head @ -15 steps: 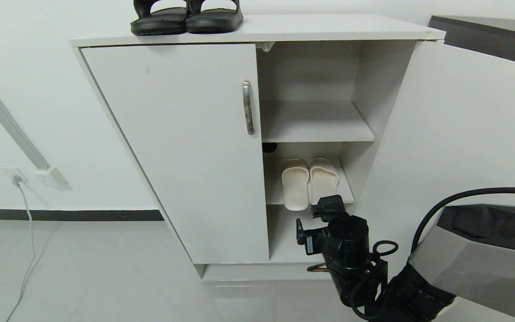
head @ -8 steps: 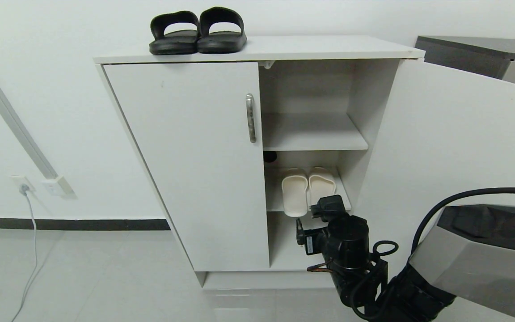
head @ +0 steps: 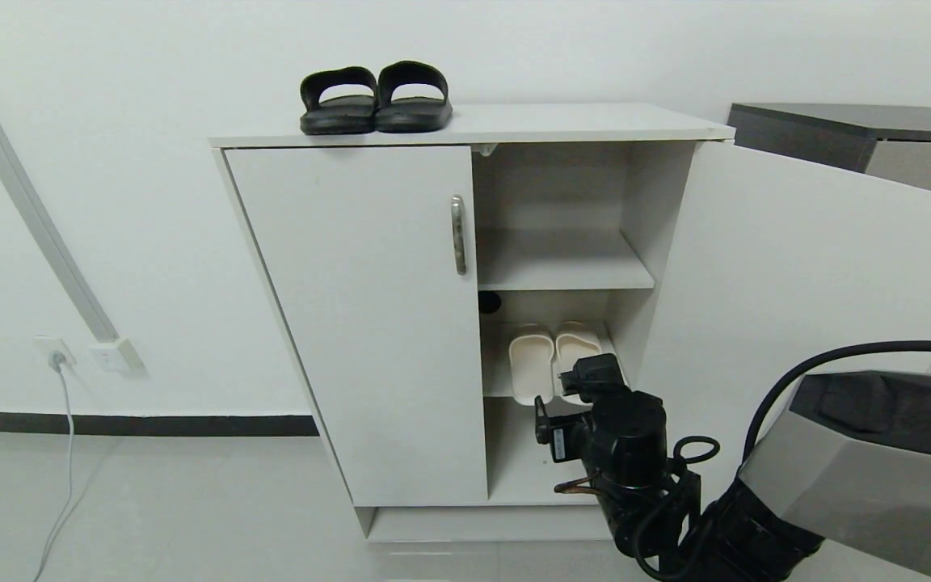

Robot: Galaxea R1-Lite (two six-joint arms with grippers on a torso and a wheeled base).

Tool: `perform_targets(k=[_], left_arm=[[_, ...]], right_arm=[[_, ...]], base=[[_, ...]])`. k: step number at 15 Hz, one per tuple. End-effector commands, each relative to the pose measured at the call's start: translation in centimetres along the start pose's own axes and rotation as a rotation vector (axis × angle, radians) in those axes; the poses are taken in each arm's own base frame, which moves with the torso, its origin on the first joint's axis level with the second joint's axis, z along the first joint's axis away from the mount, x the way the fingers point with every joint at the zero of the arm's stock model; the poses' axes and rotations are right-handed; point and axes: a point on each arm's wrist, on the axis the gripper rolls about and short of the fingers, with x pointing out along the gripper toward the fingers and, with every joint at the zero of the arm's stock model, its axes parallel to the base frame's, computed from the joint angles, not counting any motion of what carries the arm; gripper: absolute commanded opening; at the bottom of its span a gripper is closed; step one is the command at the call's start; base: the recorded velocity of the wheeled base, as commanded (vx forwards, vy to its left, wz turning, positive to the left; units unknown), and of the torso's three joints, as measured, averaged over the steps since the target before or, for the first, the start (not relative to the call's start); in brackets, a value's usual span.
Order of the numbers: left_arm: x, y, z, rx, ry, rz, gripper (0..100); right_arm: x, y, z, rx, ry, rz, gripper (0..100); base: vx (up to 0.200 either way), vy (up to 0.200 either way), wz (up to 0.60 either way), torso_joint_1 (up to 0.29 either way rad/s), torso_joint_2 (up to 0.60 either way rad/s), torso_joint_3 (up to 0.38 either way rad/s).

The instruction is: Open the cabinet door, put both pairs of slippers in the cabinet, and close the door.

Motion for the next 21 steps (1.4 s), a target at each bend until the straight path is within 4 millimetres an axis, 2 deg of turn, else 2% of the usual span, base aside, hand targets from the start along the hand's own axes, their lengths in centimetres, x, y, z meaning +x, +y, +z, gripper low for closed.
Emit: perform_targets(k=[1, 8, 21], left_arm=[[0.01, 0.00, 0.01, 0.001, 0.000, 0.002, 0], [0.01, 0.00, 0.01, -0.002, 0.000, -0.001, 0], [0.01, 0.00, 0.01, -0.003, 0.000, 0.002, 0]], right_arm=[[0.05, -0.01, -0.06, -0.001, 0.002, -0.001, 100], [0.06, -0.08, -0.01, 0.004, -0.004, -0.007, 100], [0.07, -0.07, -0.15, 0.001, -0.001, -0.007, 100]], base=[[0.000, 0.000, 0.00, 0.007, 0.02, 0.095], [0.000, 0.000, 0.00, 0.000, 0.00, 0.000], [0.000, 0.200, 0.00, 0.003, 0.00, 0.003]])
